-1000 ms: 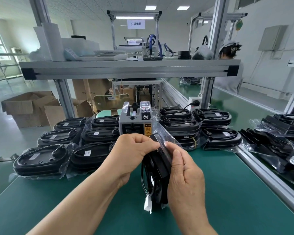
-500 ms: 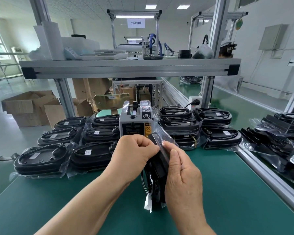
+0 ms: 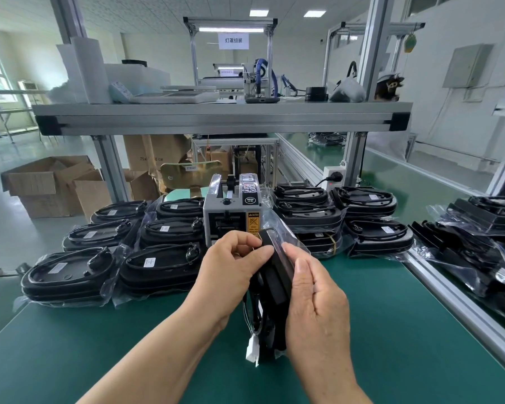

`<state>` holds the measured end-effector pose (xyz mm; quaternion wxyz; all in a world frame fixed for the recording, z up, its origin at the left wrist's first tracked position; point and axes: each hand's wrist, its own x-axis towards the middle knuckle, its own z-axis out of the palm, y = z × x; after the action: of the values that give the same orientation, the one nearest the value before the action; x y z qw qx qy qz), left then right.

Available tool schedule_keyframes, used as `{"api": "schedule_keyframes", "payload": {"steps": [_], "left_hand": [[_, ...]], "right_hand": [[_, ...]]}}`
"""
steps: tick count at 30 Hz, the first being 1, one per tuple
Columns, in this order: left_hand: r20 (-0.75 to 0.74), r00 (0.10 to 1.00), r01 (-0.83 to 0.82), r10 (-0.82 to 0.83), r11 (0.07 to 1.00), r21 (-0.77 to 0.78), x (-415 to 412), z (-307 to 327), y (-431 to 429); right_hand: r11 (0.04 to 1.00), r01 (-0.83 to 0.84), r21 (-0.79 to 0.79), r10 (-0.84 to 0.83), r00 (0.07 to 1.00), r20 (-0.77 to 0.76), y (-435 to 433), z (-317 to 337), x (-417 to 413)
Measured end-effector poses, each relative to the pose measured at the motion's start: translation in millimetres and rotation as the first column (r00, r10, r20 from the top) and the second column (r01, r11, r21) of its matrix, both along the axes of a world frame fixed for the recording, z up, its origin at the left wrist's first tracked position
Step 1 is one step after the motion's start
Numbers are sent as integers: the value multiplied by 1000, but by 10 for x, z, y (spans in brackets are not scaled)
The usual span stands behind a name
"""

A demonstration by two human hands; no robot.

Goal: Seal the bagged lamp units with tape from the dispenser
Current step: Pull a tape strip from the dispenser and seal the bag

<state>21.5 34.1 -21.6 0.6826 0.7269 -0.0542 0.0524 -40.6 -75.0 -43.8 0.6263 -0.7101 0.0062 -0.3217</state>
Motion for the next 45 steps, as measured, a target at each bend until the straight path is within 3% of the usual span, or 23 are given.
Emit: {"api": "schedule_keyframes", "payload": {"steps": [14, 18, 22, 26, 29, 31, 33, 39, 42, 45], "left_hand": [[-17, 993, 119, -119, 993, 13, -12, -29, 33], [80, 997, 15, -23, 995, 95, -46, -117, -53], [217, 976, -54, 12, 981, 187, 51, -106, -40], [304, 953, -51, -16, 976, 211, 85, -210, 20], [328, 944, -32, -17, 989, 145, 43, -349, 74], [329, 944, 9, -40, 996, 94, -10, -452, 112], [327, 941, 58, -84, 994, 87, -81, -562, 145], [305, 943, 37, -131, 954, 296, -277, -907, 248], [338, 934, 0, -120, 942, 335, -290, -951, 292], [390, 908, 4, -154, 933, 359, -285, -925, 297]], "right_hand": [[997, -41, 69, 41, 999, 0, -59, -40, -51], [995, -34, 93, 27, 996, 79, 16, -128, 6], [975, -147, 169, 125, 983, 134, 32, -274, 185], [888, -347, 301, 308, 936, 169, -20, -447, 239], [751, -462, 471, 412, 886, 213, -98, -452, 160], [642, -463, 611, 442, 875, 198, -197, -426, 113], [635, -406, 657, 445, 888, 118, -279, -421, 74], [776, -395, 492, 496, 863, -90, -268, -456, -64], [895, -421, 143, 445, 859, -255, -181, -450, -130], [908, -371, -194, 302, 901, -313, -66, -467, -148]]}}
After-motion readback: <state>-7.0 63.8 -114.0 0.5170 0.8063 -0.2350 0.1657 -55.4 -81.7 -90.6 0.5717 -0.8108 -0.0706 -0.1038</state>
